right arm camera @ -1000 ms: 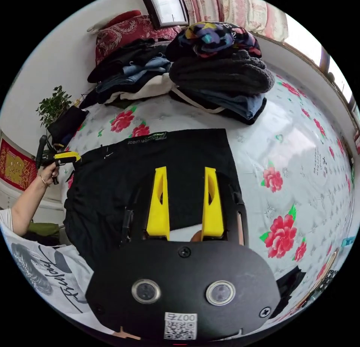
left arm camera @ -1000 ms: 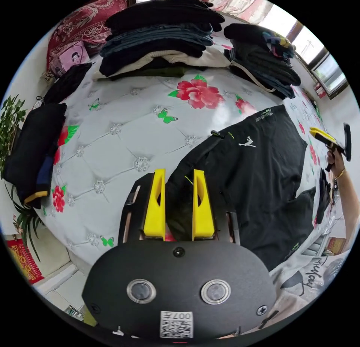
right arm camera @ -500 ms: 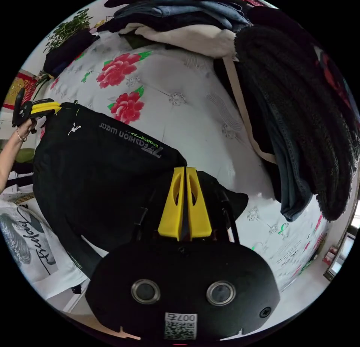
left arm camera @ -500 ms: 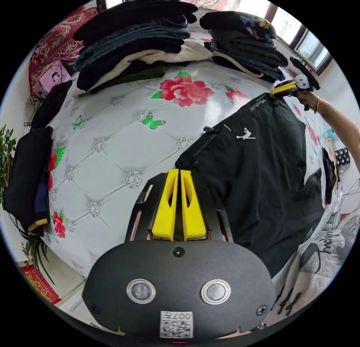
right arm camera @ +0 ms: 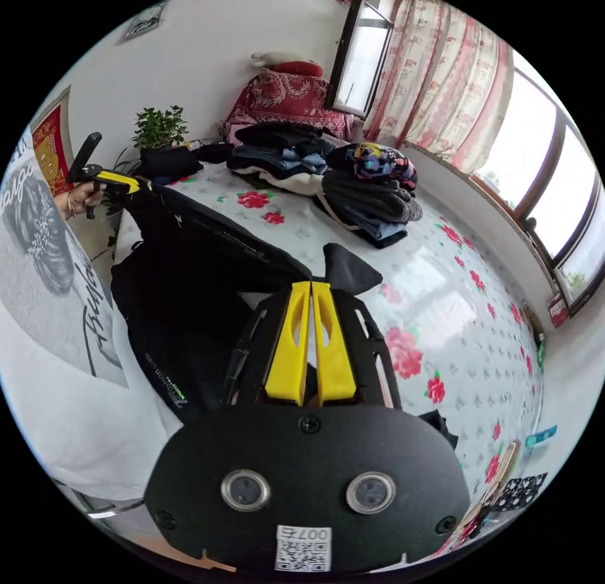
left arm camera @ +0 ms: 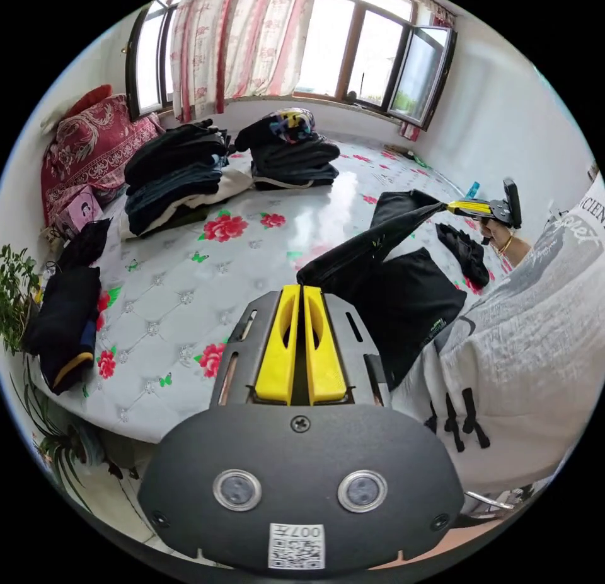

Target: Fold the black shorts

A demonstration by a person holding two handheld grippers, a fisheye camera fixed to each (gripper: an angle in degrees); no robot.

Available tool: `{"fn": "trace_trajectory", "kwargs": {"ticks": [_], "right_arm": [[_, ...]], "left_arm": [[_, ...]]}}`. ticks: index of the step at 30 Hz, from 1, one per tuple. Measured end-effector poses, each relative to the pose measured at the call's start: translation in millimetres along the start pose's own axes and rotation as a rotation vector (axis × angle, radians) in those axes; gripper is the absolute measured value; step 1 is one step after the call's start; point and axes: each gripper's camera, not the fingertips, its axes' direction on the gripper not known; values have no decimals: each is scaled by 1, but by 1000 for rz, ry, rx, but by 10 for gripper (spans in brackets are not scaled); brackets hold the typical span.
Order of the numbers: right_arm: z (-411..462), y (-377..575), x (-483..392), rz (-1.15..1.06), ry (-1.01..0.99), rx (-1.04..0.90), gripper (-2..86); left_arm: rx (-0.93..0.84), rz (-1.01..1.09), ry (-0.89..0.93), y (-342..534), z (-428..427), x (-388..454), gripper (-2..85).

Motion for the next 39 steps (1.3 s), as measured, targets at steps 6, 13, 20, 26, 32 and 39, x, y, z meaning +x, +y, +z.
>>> {"fn": "trace_trajectory", "kwargs": {"ticks": [6, 13, 20, 26, 32, 39], "right_arm": [[34, 130, -34, 213, -166, -298, 1], [-2, 163, 29, 347, -250, -244, 23], [-40, 209, 130, 683, -369, -59, 47], [-50, 206, 171, 654, -356, -107, 64], [-79, 289, 241, 1035, -417, -28, 84], [-67, 351, 291, 1362, -567, 50, 109]], "left_arm": [[-347, 49, -94, 74, 82, 53, -9], [-281, 0, -95, 87, 59, 50, -9], [-270, 39, -130, 101, 38, 64, -8], [-369, 23, -177, 119, 33, 70, 0], [-224, -222, -231, 126, -19, 62, 0], [-78, -357, 34, 78, -1, 58, 51]]}}
